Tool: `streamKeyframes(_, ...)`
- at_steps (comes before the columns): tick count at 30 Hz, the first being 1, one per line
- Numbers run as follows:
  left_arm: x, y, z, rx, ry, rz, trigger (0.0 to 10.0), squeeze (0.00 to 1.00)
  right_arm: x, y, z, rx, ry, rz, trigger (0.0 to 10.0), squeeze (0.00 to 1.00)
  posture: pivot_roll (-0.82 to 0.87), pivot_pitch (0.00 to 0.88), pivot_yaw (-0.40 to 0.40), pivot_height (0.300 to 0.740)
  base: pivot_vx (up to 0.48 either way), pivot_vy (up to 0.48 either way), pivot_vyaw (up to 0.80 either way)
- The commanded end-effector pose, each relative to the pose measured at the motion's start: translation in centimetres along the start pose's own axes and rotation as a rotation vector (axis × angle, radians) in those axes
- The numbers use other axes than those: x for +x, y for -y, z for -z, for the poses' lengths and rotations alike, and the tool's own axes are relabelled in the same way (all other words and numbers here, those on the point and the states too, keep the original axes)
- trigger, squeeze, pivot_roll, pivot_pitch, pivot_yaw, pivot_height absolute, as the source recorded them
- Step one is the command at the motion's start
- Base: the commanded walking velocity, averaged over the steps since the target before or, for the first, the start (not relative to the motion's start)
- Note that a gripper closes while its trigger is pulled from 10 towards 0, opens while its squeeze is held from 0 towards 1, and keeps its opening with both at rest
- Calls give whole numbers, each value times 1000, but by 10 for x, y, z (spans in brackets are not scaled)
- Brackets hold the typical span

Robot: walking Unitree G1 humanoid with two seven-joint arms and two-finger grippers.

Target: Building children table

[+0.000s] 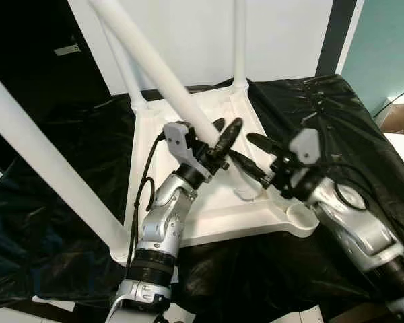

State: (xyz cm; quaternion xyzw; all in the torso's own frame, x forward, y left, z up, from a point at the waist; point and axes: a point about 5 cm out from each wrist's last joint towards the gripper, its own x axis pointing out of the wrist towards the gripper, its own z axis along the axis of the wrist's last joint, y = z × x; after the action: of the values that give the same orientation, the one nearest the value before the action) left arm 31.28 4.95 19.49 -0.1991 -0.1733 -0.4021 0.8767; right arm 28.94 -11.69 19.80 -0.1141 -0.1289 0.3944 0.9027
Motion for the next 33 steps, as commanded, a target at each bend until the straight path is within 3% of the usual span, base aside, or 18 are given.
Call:
streamKeyframes(1, 17, 35, -1, 15, 10, 217, 0, 0, 1, -5, 16, 39, -98, -14, 10000, 0, -62, 0, 77, 740, 0, 0, 0)
streamKeyframes(5, 15, 34, 0, 20, 5, 210, 0, 0, -5, -4, 14, 49, -114, -16, 10000, 0, -60, 0, 71, 740, 0, 0, 0)
streamKeyframes(8, 15, 35, 3, 25, -5, 214, 0, 0, -22, -8, 13, 32, -145, -20, 10000, 0, -81, 0, 79, 740, 0, 0, 0)
streamKeyframes(20, 22, 36, 2, 28, -8, 241, 0, 0, -43, -8, 3, 8, -182, 5, 10000, 0, -141, 0, 106, 740, 0, 0, 0)
streamKeyframes(25, 28, 38, -7, 15, 30, 257, 0, 0, -41, -7, 7, -1, -203, -4, 10000, 0, -146, 0, 110, 740, 0, 0, 0)
streamKeyframes(33, 32, 55, -20, 21, 67, 346, 0, 0, -12, -1, 24, -115, -233, -54, 10000, 0, -124, 0, 102, 740, 0, 0, 0)
